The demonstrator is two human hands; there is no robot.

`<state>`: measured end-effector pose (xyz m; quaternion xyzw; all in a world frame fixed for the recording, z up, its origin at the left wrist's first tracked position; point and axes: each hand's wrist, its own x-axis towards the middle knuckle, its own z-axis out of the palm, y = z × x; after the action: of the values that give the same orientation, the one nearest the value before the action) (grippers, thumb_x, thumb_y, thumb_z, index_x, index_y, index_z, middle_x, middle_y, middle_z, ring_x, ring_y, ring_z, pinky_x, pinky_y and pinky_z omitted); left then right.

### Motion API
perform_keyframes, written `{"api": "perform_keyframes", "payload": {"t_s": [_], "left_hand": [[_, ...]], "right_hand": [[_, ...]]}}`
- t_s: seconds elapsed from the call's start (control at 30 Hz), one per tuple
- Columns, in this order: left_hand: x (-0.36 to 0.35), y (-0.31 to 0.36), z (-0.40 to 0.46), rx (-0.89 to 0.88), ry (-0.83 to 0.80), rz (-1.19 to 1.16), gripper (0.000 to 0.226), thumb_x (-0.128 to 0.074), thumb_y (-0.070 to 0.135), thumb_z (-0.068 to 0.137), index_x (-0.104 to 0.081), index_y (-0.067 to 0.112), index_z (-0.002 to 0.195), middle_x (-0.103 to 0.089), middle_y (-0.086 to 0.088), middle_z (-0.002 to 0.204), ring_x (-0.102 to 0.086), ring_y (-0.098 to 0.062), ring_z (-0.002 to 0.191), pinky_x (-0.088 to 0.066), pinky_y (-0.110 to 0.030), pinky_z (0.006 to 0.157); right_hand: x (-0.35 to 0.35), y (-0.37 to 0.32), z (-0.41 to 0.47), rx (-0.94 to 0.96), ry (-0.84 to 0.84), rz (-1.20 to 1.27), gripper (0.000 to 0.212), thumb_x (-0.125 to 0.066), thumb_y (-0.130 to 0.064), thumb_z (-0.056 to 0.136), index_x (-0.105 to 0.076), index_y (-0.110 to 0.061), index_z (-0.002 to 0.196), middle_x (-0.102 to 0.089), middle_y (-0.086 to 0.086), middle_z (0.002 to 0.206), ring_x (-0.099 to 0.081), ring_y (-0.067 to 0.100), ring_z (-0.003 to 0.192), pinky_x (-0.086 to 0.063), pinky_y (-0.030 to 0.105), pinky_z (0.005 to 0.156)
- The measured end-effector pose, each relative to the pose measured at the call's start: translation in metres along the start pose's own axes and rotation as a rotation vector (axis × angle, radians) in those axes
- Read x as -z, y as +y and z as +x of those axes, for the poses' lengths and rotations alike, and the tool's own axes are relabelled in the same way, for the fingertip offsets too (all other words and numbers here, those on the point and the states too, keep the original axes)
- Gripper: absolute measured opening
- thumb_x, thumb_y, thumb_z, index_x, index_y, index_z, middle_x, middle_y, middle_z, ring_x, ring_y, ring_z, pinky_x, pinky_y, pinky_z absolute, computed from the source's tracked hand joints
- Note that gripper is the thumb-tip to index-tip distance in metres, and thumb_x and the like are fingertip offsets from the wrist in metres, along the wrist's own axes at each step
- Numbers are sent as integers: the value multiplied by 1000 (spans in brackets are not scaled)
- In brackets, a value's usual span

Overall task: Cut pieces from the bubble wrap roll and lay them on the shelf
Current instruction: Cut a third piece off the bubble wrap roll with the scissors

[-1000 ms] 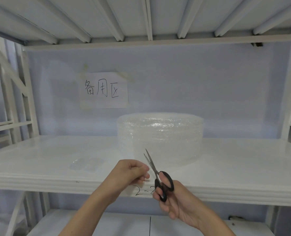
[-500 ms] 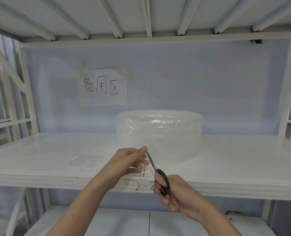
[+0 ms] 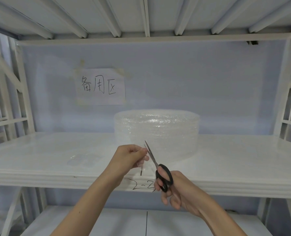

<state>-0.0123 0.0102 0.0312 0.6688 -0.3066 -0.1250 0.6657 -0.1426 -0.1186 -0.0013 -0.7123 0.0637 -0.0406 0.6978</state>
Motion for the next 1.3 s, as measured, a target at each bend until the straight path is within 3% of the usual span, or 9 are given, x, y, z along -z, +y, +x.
{"api": "perform_keyframes", "payload": {"t_s": [0.37,0.6,0.77,1.0,1.17,1.3], "left_hand": [[1,-3,1,18,-11,-67,17,-66,16,91,-70,3,80,-70,-8,73,-55,-12,55,-53,-20,59],[4,-10,4,19,-25,-68,18,-66,17,91,-71,8,77,-71,-1,68,-60,-7,58,-52,-17,59],[6,-12,4,13,-63,-49,18,-65,20,92,-72,5,85,-72,-8,78,-59,-9,60,-52,-18,60],[10,-14,6,15,-80,-62,17,-65,19,92,-70,5,85,-71,-6,75,-60,-9,60,-52,-19,61],[9,-14,2,-1,-175,-32,29,-61,19,94,-67,-10,98,-70,-3,74,-60,-13,66,-51,-20,63],[12,-10,0,-16,-209,-1,33,-60,20,95,-65,-12,100,-70,-7,77,-57,-17,68,-50,-22,65]], "right_hand": [[-1,-10,15,7,3,-17,42,-60,-50,85,-54,-14,66,-53,3,73,-51,12,46,-33,17,31],[-2,-11,20,-26,5,-10,46,-66,-59,68,-55,-15,66,-56,4,73,-46,12,42,-32,18,30],[-3,-14,22,-30,-5,6,50,-69,-63,62,-56,-15,66,-54,5,75,-45,12,44,-33,18,31],[-4,-11,27,17,-16,32,42,-66,-54,71,-54,-14,66,-50,6,76,-44,10,43,-32,17,30],[-6,-17,29,-9,-44,132,41,-65,-54,72,-59,-14,78,-52,0,72,-43,9,42,-33,17,29],[-7,-16,33,73,-23,111,36,-66,-48,76,-60,-12,75,-51,1,71,-41,9,43,-32,16,30]]}}
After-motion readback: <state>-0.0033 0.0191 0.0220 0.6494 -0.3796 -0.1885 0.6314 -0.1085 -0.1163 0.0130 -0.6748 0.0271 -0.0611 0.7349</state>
